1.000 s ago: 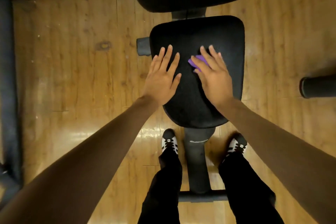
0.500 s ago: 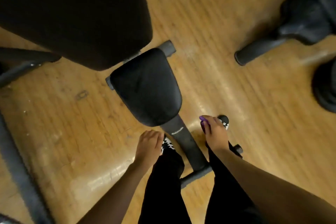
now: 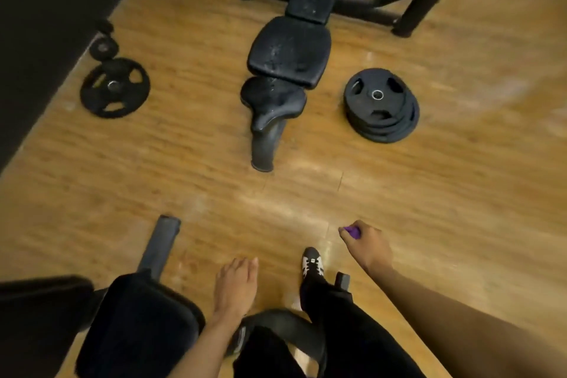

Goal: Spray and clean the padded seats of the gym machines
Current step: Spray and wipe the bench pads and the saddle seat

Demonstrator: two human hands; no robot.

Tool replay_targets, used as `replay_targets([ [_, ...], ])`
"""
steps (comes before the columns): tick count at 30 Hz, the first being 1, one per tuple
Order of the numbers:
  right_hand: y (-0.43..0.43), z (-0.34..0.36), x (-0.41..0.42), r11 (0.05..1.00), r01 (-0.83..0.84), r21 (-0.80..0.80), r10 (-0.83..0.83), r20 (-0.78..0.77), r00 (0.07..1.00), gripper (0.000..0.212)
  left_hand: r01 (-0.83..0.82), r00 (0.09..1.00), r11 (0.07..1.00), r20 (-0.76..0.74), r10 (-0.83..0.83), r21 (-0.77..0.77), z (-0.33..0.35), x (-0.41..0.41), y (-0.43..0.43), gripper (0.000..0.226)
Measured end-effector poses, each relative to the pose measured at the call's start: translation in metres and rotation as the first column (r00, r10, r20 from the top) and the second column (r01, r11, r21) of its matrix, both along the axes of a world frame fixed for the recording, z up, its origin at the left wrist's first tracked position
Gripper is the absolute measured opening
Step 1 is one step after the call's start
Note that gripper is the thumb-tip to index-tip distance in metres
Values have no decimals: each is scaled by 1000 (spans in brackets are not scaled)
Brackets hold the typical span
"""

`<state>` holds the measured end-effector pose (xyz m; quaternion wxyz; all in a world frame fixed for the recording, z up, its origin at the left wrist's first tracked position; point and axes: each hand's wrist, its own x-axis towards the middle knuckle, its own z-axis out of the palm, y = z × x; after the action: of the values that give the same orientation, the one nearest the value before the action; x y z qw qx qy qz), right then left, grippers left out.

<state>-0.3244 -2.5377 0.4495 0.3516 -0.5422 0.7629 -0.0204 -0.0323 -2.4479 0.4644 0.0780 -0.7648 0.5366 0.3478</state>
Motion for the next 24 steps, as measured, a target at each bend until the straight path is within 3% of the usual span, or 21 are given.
replay_targets([
  [6,-44,16,-88,985,174,-17,-175,-15,985,34,161,981,987,-102,-162,-22,29,-64,-124,55],
  [15,-96,41,-149,942,334,34,-333,-34,942,34,293,950,955,-94,-297,-54,59,-125,-256,48],
  [24,-247,26,-202,944,315,93,-308,-89,947,36,166,975,984,-141,-173,-57,35,-147,-403,47],
])
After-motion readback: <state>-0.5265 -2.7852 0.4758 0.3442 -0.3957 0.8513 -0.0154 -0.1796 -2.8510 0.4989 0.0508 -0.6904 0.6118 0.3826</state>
